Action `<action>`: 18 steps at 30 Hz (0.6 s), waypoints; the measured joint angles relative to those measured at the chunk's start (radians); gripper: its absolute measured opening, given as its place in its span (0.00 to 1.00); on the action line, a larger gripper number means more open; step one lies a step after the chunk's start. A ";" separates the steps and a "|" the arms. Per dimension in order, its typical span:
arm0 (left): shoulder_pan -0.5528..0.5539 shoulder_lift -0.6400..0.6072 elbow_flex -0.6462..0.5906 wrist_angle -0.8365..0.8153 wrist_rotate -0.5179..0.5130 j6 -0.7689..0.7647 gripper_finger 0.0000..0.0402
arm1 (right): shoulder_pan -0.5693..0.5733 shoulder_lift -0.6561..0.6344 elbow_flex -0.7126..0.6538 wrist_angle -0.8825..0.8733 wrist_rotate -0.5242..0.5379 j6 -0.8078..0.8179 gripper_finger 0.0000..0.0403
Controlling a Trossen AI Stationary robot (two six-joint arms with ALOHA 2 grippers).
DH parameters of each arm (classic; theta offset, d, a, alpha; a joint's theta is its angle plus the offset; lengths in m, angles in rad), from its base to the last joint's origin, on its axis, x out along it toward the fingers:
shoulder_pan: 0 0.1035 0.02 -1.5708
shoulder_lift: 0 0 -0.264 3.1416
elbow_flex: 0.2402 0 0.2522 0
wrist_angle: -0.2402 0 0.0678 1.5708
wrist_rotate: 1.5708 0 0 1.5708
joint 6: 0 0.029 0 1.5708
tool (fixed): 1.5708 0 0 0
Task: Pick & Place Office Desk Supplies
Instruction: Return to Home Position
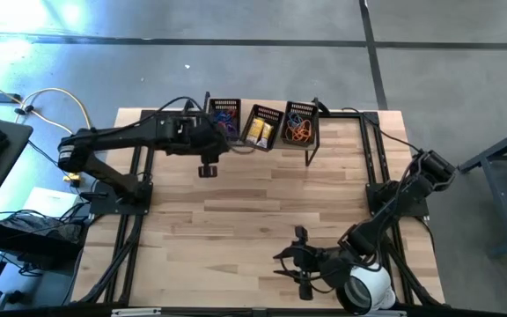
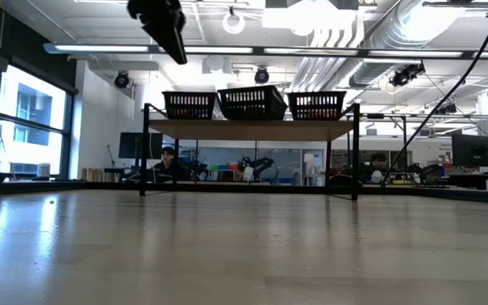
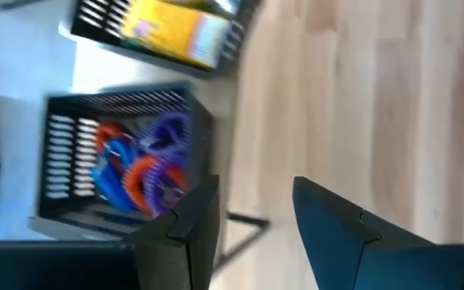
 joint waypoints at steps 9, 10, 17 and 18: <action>-0.118 -0.089 0.000 -0.231 0.003 -0.146 0.14 | -0.048 -0.052 0.035 -0.034 -0.001 -0.168 0.05; -0.131 -0.112 0.000 -0.241 0.004 -0.159 0.09 | -0.048 -0.070 0.043 -0.070 -0.002 -0.181 0.03; -0.190 -0.311 -0.001 -0.230 0.075 -0.227 0.00 | -0.047 -0.332 0.061 -0.419 0.026 -0.120 0.01; -0.194 -0.342 -0.003 -0.219 0.099 -0.240 0.00 | -0.047 -0.371 0.060 -0.456 0.031 -0.119 0.01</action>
